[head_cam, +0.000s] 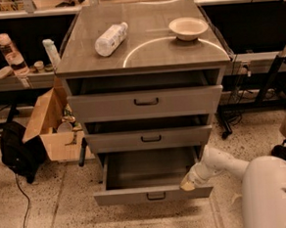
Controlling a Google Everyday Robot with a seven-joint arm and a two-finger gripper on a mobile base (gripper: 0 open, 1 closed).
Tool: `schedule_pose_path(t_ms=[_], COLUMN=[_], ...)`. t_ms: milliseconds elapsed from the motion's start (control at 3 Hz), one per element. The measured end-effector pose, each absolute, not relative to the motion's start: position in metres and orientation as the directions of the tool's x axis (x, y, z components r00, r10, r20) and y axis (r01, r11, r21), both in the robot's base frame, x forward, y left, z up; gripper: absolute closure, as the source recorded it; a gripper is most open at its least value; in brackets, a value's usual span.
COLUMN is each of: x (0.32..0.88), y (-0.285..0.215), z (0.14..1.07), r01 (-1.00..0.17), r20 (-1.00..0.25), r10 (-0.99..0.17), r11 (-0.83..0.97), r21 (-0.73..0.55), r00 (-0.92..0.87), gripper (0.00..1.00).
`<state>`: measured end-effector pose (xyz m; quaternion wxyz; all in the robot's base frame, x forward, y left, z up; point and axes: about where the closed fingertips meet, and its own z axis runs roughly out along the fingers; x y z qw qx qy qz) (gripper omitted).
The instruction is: Open bottom drawer
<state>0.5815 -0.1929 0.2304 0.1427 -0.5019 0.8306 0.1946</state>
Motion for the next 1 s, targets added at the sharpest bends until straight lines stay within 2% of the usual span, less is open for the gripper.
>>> schedule_pose_path(t_ms=[1000], x=[0.633], y=[-0.175], z=[0.205], r01=[-0.904], r20=[-0.408], r10=[-0.807], r11=[0.372], r21=[0.211], r00=[-0.427], gripper=[1.0])
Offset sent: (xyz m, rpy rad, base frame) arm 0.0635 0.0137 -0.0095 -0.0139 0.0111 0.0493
